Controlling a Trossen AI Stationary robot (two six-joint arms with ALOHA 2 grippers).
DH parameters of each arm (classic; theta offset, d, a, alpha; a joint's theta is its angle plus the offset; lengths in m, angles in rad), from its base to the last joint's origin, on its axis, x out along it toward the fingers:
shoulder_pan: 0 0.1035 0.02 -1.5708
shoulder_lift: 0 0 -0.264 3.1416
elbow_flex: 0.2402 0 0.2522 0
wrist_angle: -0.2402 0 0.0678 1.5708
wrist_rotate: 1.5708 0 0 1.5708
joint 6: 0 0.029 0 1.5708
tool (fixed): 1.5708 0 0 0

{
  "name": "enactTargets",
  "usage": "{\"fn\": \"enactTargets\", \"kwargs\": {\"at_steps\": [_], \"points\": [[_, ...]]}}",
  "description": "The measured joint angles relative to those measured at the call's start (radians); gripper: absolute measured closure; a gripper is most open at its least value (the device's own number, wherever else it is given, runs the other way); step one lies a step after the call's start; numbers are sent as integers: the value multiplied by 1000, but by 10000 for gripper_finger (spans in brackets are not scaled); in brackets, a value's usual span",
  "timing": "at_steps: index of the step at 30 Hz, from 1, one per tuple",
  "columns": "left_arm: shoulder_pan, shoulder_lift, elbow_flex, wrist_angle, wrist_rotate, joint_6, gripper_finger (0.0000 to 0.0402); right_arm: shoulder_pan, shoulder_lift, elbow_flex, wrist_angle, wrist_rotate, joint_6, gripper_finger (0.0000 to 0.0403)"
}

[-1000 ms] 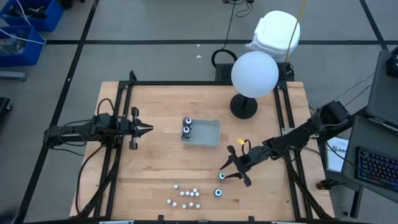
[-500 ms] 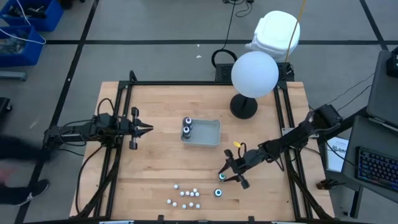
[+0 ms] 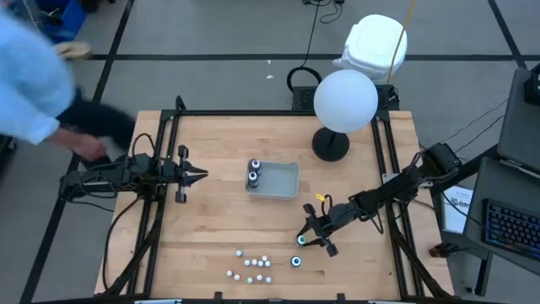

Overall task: Pick & Place food coloring
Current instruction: Put the large green food coloring bottle into the gray bin

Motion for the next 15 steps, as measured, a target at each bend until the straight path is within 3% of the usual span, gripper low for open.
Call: {"fn": "enactTargets", "kwargs": {"at_steps": [3,7,15], "points": [[0,0,0,0,-1,0,360,0,0,0,-1,-20,-19,295],[0,0,0,0,-1,0,360,-3,-19,0,-3,-14,-39,296],[0,0,0,0,-3,-1,360,-7,-170,-1,-180,163,-47,296]]}}
